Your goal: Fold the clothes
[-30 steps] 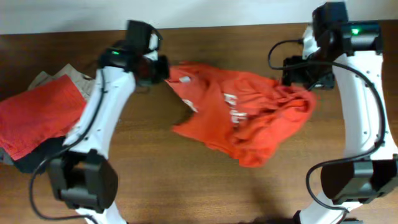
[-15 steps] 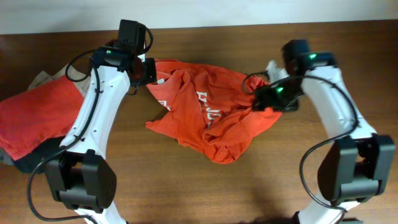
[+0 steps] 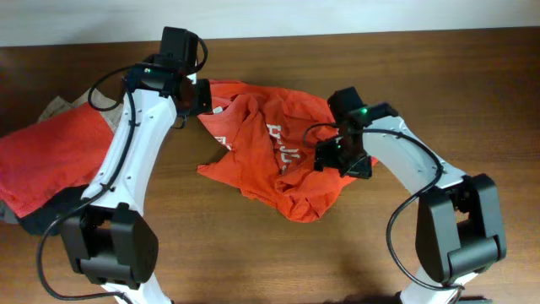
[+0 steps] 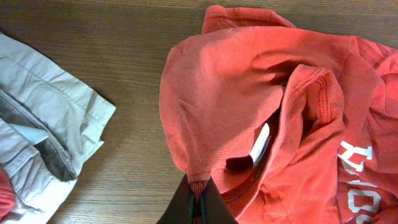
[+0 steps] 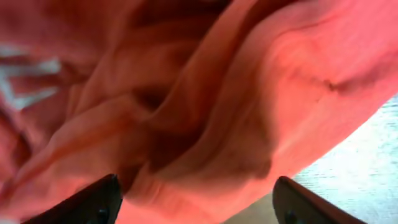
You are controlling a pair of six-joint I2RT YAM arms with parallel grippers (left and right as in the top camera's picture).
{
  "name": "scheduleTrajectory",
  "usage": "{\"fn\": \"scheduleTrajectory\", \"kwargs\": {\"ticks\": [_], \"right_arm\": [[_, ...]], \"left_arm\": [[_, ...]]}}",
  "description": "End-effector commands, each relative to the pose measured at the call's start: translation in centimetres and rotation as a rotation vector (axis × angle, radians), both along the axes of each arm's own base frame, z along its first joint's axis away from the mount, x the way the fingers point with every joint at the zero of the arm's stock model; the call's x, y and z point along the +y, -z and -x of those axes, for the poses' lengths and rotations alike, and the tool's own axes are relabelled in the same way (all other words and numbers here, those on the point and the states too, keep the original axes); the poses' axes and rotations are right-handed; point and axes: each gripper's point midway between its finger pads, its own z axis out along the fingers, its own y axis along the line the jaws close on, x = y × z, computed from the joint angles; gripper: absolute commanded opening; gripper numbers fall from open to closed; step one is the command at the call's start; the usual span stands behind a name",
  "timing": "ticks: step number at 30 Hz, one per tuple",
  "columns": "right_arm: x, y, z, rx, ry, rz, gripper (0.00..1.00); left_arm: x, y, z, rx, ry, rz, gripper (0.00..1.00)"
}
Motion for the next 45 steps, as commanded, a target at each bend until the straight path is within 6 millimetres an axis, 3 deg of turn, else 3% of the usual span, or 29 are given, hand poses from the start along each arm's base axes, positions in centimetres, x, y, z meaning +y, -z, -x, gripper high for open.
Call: {"fn": "scheduleTrajectory", "kwargs": {"ticks": [1, 3, 6, 7, 11, 18, 21, 24, 25, 26, 27, 28, 30, 31, 33, 36, 39, 41, 43, 45], "right_arm": [[-1.2, 1.5, 0.5, 0.003, 0.094, 0.048, 0.72], [-1.2, 2.1, 0.4, -0.007, 0.094, 0.05, 0.55], [-2.1, 2.0, 0.4, -0.014, 0.076, 0.091, 0.14], [-2.8, 1.6, 0.5, -0.013, 0.076, 0.11, 0.05], [-7.0, -1.5, 0.4, -0.036, 0.068, 0.248, 0.04], [-19.1, -10.0, 1.1, -0.139, 0.247, 0.674, 0.04], [-23.1, -11.1, 2.2, -0.15, 0.425, 0.704, 0.04], [-26.8, -10.9, 3.2, -0.139, 0.576, 0.698, 0.04], [-27.6, -10.7, 3.4, -0.136, 0.615, 0.672, 0.09], [-28.0, -10.3, 3.5, -0.135, 0.646, 0.626, 0.21], [-27.8, -9.7, 3.3, -0.132, 0.664, 0.543, 0.48], [-27.4, -9.2, 3.2, -0.127, 0.656, 0.474, 0.61], [-26.2, -8.5, 2.8, -0.119, 0.611, 0.344, 0.71], [-25.7, -8.3, 2.6, -0.118, 0.591, 0.297, 0.73], [-25.1, -8.2, 2.6, -0.113, 0.576, 0.262, 0.76], [-24.0, -8.0, 2.5, -0.102, 0.524, 0.219, 0.77], [-21.7, -7.9, 1.9, -0.109, 0.421, 0.127, 0.77], [-20.2, -7.9, 1.5, -0.116, 0.358, 0.07, 0.77], [-18.9, -8.0, 1.1, -0.123, 0.309, 0.029, 0.77], [-18.2, -8.0, 1.0, -0.124, 0.29, 0.027, 0.77]], "left_arm": [[0.4, 0.2, 0.0, 0.004, 0.002, -0.023, 0.01], [0.4, 0.2, 0.0, 0.004, 0.002, -0.023, 0.01], [0.4, 0.2, 0.0, 0.004, 0.005, -0.025, 0.01], [0.4, 0.2, 0.0, 0.005, 0.009, -0.027, 0.01], [0.4, 0.2, 0.0, 0.007, 0.011, -0.029, 0.01], [0.7, 0.2, 0.0, 0.005, 0.004, -0.044, 0.01], [0.7, 0.2, 0.1, 0.006, 0.003, -0.046, 0.01], [0.8, 0.2, 0.1, 0.008, 0.006, -0.052, 0.01], [0.9, 0.2, 0.1, 0.009, 0.011, -0.055, 0.01], [0.9, 0.2, 0.1, 0.01, 0.018, -0.059, 0.02], [0.9, 0.3, 0.1, 0.012, 0.019, -0.06, 0.03], [0.9, 0.3, 0.2, 0.013, 0.019, -0.06, 0.07], [1.0, 0.3, 0.2, 0.016, 0.019, -0.06, 0.2], [1.0, 0.3, 0.3, 0.02, 0.019, -0.061, 0.35], [1.0, 0.4, 0.5, 0.028, 0.02, -0.062, 0.56], [1.1, 0.6, 0.8, 0.043, 0.02, -0.065, 0.71], [0.5, 0.9, 1.5, 0.076, 0.037, -0.039, 0.73], [-1.6, 1.3, 2.8, 0.131, 0.128, 0.059, 0.71], [-4.4, 1.6, 4.6, 0.194, 0.257, 0.165, 0.63], [-5.4, 2.1, 6.3, 0.255, 0.292, 0.177, 0.63]]}}
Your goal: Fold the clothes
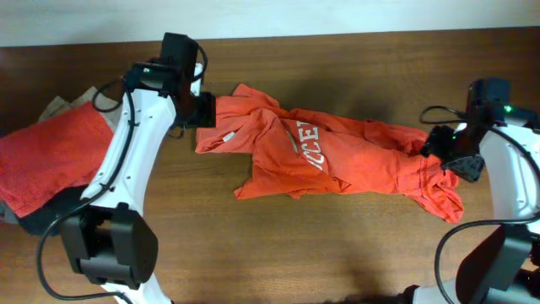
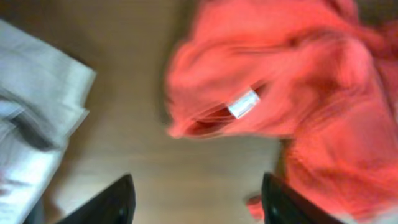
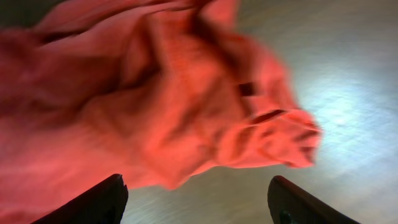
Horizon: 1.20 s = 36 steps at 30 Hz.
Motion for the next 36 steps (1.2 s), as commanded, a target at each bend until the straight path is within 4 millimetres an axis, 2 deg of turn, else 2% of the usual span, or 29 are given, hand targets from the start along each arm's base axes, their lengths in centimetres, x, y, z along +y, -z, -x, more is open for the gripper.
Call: {"fn": "scheduleTrajectory", "kwargs": {"ticks": [1, 4, 7, 9, 12, 19, 26, 28, 31, 36], "right_arm": [[2.5, -0.5, -0.9, -0.039, -0.103, -0.068, 0.77], [2.9, -0.5, -1.3, -0.049, -0.118, -0.065, 0.78], [2.9, -0.6, -1.4, -0.053, -0.118, -0.064, 0.77], [2.9, -0.5, -1.3, -0.052, -0.118, -0.064, 0.78], [3.0, -0.5, -1.2, -0.046, -0.118, -0.066, 0.77], [3.0, -0.5, -1.0, -0.039, -0.118, -0.069, 0.77], [3.0, -0.5, -1.0, -0.038, -0.118, -0.069, 0.77], [3.0, -0.5, -1.0, -0.038, -0.118, -0.069, 0.77], [3.0, -0.5, -0.9, -0.034, -0.117, -0.07, 0.77], [3.1, -0.5, -0.9, -0.034, -0.117, -0.07, 0.77]], "left_arm": [[-3.9, 0.9, 2.7, 0.097, 0.146, 0.115, 0.63], [-6.5, 2.6, 5.2, 0.174, 0.193, 0.136, 0.63], [-8.4, 5.5, 7.4, 0.234, 0.201, 0.127, 0.64], [-9.3, 7.5, 8.7, 0.262, 0.188, 0.135, 0.64], [-10.5, 9.4, 9.8, 0.283, 0.198, 0.178, 0.64], [-10.8, 12.2, 10.2, 0.269, 0.184, 0.208, 0.67], [-12.0, 13.3, 10.4, 0.249, 0.216, 0.241, 0.66], [-12.3, 13.9, 10.8, 0.264, 0.224, 0.234, 0.6], [-12.6, 14.6, 11.2, 0.289, 0.23, 0.238, 0.39], [-12.7, 14.7, 11.2, 0.293, 0.231, 0.243, 0.23]]}}
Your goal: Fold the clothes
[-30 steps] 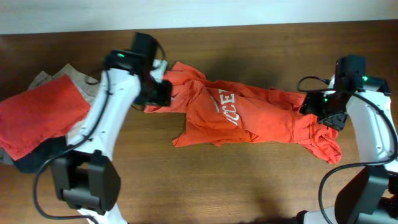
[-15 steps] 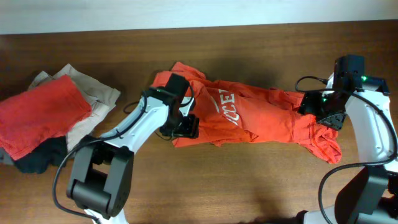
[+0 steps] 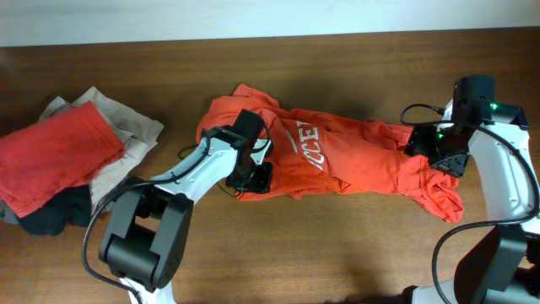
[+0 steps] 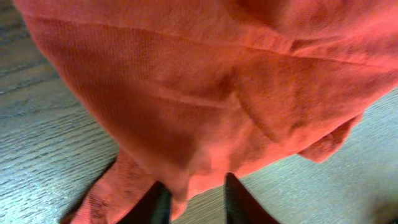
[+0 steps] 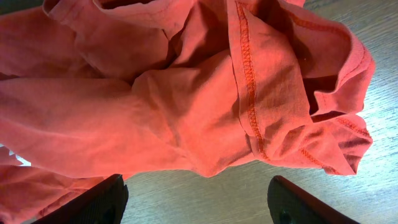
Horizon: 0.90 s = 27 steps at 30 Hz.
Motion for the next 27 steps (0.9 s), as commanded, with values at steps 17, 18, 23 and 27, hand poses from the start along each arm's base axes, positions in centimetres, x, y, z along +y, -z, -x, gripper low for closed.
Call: {"fn": "scheduleTrajectory", "kwargs": {"ticks": [17, 18, 23, 27], "right_arm": [[0.2, -0.4, -0.1, -0.01, -0.015, -0.001, 0.77], [0.2, -0.4, -0.1, -0.01, -0.015, -0.001, 0.77], [0.2, -0.4, -0.1, -0.011, -0.015, -0.001, 0.77], [0.2, -0.4, -0.1, -0.01, -0.014, -0.001, 0.77]], "left_arm": [[2.4, 0.0, -1.7, -0.003, -0.053, -0.028, 0.73], [2.5, 0.0, -1.8, -0.008, -0.054, -0.036, 0.79], [2.2, 1.1, -1.7, 0.007, -0.047, -0.032, 0.81], [1.6, 2.2, -1.0, 0.052, -0.038, -0.016, 0.64]]}}
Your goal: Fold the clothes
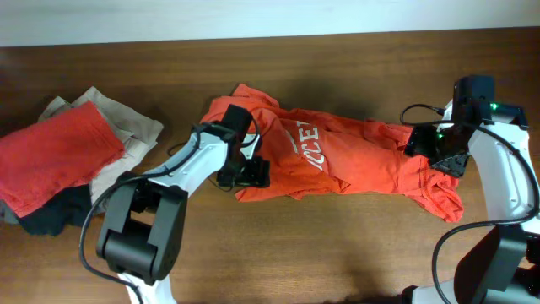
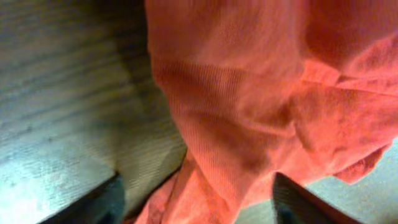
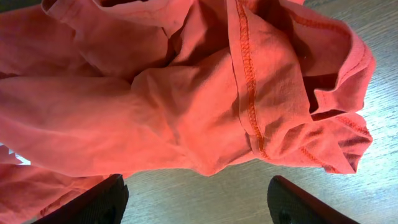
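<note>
The orange T-shirt (image 1: 337,160) with white lettering lies stretched left to right across the middle of the table, still wrinkled. My left gripper (image 1: 253,173) sits at its lower left corner. In the left wrist view that gripper (image 2: 199,202) is open, with a fold of the shirt (image 2: 249,93) lying between its spread fingers. My right gripper (image 1: 432,150) is at the shirt's right end, over the bunched hem. In the right wrist view it (image 3: 198,202) is open, with bare wood between the fingers and the shirt (image 3: 186,93) just beyond them.
At the table's left edge lies a pile of clothes: a red cloth (image 1: 51,152) on top, a beige garment (image 1: 126,127) under it and something dark (image 1: 42,218) at the front. The wooden table (image 1: 337,253) runs in front of the shirt.
My left gripper's fingers stood close together on a fold at the shirt's lower left corner; now they are spread wide, and the gripper sits slightly further left. The right arm and shirt look unchanged.
The shirt first lay crumpled mid-table, my left gripper shut on its top left part and the right one open in the folds. Then it lay stretched out, both grippers open at its ends. After that my left gripper stood at the lower left corner, where it now stands open.
</note>
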You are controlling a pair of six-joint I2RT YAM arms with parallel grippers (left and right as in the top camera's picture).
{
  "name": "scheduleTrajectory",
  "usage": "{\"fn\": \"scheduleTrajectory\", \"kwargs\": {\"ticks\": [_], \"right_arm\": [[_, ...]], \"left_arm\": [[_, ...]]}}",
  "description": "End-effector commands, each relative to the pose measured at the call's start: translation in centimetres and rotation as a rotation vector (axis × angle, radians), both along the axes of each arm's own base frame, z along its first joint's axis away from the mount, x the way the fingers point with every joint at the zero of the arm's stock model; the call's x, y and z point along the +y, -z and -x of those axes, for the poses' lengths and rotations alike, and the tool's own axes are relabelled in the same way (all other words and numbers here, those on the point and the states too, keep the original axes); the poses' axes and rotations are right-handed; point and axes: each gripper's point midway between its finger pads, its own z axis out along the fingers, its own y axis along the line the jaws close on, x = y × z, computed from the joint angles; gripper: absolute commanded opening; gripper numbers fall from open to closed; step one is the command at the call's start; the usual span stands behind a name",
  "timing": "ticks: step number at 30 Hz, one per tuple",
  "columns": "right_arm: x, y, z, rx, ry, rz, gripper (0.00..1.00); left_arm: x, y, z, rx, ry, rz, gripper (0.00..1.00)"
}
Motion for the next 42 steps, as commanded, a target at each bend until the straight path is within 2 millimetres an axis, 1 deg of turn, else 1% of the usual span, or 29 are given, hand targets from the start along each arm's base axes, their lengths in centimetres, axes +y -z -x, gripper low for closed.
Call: {"fn": "scheduleTrajectory", "kwargs": {"ticks": [1, 2, 3, 4, 6, 9, 11, 12, 14, 16, 18, 21, 24, 25, 27, 29, 33, 37, 40, 42], "right_arm": [[0.2, -0.4, -0.2, -0.014, -0.013, -0.001, 0.77], [0.2, -0.4, -0.2, -0.013, -0.013, -0.001, 0.77], [0.2, -0.4, -0.2, -0.014, -0.014, -0.001, 0.77], [0.2, -0.4, -0.2, -0.014, -0.013, -0.001, 0.77], [0.2, -0.4, -0.2, -0.014, -0.014, -0.001, 0.77], [0.2, -0.4, -0.1, -0.012, -0.014, -0.001, 0.77], [0.2, -0.4, -0.1, -0.008, -0.014, -0.001, 0.77], [0.1, -0.4, 0.0, -0.005, -0.013, 0.002, 0.77], [0.1, -0.3, 0.1, 0.001, -0.012, 0.004, 0.77], [0.1, -0.3, 0.2, 0.005, -0.012, 0.003, 0.81], [0.1, -0.2, 0.3, 0.009, -0.012, 0.003, 0.82], [0.2, 0.0, 0.5, 0.017, -0.011, 0.0, 0.84], [0.3, 0.4, 1.0, 0.035, -0.008, -0.006, 0.85], [0.4, 0.6, 1.3, 0.047, -0.008, -0.01, 0.86], [0.6, 1.0, 1.9, 0.077, -0.008, -0.018, 0.87], [0.8, 1.5, 2.6, 0.105, -0.008, -0.028, 0.88], [1.3, 3.4, 4.0, 0.155, 0.016, -0.052, 0.89], [2.9, 5.3, 5.4, 0.187, 0.012, -0.136, 0.89], [4.1, 6.3, 6.4, 0.212, 0.007, -0.192, 0.87], [4.4, 6.6, 7.1, 0.231, -0.001, -0.207, 0.87]], "left_arm": [[-0.6, 1.6, 0.9, 0.054, 0.025, 0.01, 0.51], [-0.7, 1.5, 1.0, 0.06, 0.026, 0.02, 0.39], [-1.1, 1.4, 1.1, 0.066, 0.027, 0.04, 0.24], [-1.6, 1.0, 1.2, 0.075, 0.03, 0.07, 0.13], [-2.5, 0.3, 1.3, 0.095, 0.035, 0.129, 0.0], [-3.0, -1.6, 1.2, 0.116, 0.031, 0.161, 0.01], [-3.0, -3.6, 0.5, 0.108, 0.028, 0.165, 0.01], [-3.0, -4.8, 0.1, 0.096, 0.025, 0.169, 0.01], [-3.0, -7.9, -1.3, 0.043, 0.017, 0.184, 0.01], [-2.5, -11.0, -2.9, -0.031, 0.004, 0.179, 0.0], [-1.4, -14.5, -4.5, -0.123, -0.016, 0.156, 0.01], [0.7, -19.4, -6.4, -0.262, -0.058, 0.1, 0.0], [2.8, -23.3, -7.4, -0.368, -0.103, 0.059, 0.01], [3.4, -24.1, -7.6, -0.39, -0.116, 0.048, 0.01], [4.5, -25.3, -7.7, -0.421, -0.138, 0.02, 0.01], [5.1, -25.7, -7.6, -0.43, -0.15, 0.003, 0.0], [5.3, -25.6, -7.4, -0.423, -0.152, -0.008, 0.01], [6.4, -25.4, -7.7, -0.439, -0.17, -0.066, 0.0], [6.6, -25.4, -7.7, -0.44, -0.174, -0.081, 0.01], [6.8, -25.4, -7.8, -0.444, -0.176, -0.089, 0.01]]}}
